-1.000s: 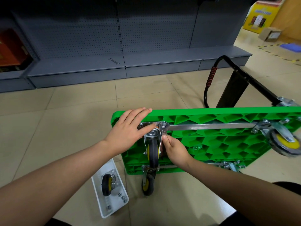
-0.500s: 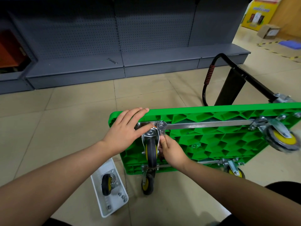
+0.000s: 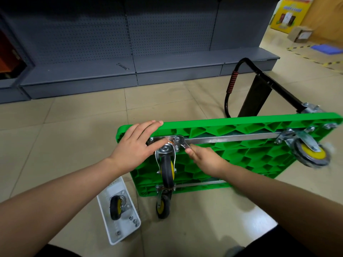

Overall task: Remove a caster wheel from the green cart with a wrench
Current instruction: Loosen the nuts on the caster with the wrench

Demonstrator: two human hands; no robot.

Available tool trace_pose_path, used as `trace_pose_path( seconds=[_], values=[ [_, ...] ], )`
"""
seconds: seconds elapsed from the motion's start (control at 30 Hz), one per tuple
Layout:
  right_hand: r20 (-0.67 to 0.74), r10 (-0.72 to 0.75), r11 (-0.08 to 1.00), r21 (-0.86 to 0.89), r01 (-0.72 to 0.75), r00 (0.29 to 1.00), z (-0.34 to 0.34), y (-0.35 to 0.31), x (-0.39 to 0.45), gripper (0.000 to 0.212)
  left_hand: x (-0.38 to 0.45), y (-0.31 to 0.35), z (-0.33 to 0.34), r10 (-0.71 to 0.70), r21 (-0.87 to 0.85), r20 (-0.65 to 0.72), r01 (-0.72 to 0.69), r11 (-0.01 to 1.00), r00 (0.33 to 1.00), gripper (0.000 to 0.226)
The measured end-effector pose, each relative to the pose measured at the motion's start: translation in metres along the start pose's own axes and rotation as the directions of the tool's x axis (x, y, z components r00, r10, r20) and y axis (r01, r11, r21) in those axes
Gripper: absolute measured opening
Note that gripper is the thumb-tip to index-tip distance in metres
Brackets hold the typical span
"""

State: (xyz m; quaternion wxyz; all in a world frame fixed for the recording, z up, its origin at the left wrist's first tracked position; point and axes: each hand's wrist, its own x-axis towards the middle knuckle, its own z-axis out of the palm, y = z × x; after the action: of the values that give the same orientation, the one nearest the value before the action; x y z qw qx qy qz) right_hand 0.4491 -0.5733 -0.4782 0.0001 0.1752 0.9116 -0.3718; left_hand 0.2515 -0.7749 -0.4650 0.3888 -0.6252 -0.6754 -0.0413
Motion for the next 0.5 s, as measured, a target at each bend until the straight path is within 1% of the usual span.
trace_pose_path(
  seconds=[0.13,0.2,0.27,0.33,0.5],
  values=[
    [-0.072,-0.027,0.998,0.062,0.032,0.997,0.02,-0.001,-0.002,0.034,0.002,-0.002,-0.002,0.0,-0.01,0.013,0.001,1.0,1.0,0.052],
    [-0.073,-0.038,0.995,0.093,0.045,0.997,0.019,0.002,-0.003,0.033,0.003,-0.001,-0.004,-0.003,-0.012,0.018,0.003,1.0,1.0,0.051],
    [-0.076,-0.04,0.981,0.184,0.053,0.996,0.017,0.002,-0.004,0.027,0.003,-0.002,-0.005,-0.003,-0.011,0.019,0.003,1.0,1.0,0.052],
    [-0.071,-0.015,0.964,0.263,0.034,0.997,0.02,0.002,-0.005,0.025,0.003,-0.002,-0.006,0.0,-0.008,0.023,0.0,1.0,1.0,0.056],
    [-0.064,0.057,0.951,0.308,-0.035,0.996,0.029,-0.004,0.002,0.025,0.003,-0.001,-0.007,-0.008,-0.013,0.036,0.008,1.0,0.999,0.058]
  ],
)
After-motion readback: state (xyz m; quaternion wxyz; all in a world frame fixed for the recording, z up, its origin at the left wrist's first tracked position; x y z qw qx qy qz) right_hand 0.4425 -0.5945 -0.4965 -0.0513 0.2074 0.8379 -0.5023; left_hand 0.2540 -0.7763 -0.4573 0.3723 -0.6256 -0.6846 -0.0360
